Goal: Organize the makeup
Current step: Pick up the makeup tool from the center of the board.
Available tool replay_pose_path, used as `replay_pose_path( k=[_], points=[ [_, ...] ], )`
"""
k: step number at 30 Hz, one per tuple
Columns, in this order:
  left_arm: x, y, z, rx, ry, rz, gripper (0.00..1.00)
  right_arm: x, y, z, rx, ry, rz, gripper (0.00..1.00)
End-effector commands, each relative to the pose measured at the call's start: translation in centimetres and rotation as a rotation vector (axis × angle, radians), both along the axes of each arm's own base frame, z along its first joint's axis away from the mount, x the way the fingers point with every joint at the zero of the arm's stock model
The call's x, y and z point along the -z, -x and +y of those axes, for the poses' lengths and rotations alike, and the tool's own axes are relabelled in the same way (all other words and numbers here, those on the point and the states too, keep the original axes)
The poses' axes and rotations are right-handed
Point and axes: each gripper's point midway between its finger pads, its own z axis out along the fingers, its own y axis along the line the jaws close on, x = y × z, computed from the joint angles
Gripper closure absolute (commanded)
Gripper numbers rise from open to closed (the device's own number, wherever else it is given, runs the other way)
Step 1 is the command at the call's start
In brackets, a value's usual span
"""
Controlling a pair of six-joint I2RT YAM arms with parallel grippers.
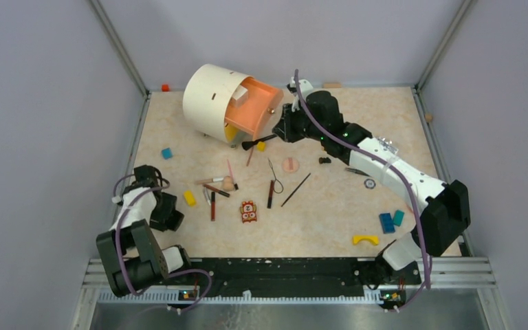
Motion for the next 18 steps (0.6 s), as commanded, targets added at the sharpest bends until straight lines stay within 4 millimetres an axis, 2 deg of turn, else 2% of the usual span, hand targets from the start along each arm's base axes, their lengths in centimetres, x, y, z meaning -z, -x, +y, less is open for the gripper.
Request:
replay_pose_path(
  k=[1,9,14,18],
  points=[
    [0.7,0.3,-0.5,0.02,-0.004,-0.063,0.33,-2.7,0.8,0.2,-0.018,-0.05,-0.06,0.85],
    [-4.5,-1.5,0.2,0.068,-0.093,-0.263,0.57,-3.2,1.0,0.0,-0.016,-0.059,-0.07,0.85],
    [-8.8,-3.4,-0.5,0.179,-0.098,-0.385,0.6,-3.4,1.1,-0.7,0.006,-0.052,-0.082,0.84],
    [-13.7,-5.0,-1.4,0.294,-0.125,-0.546,0.61,-3.8,1.2,-1.9,0.046,-0.034,-0.104,0.84]
  ],
)
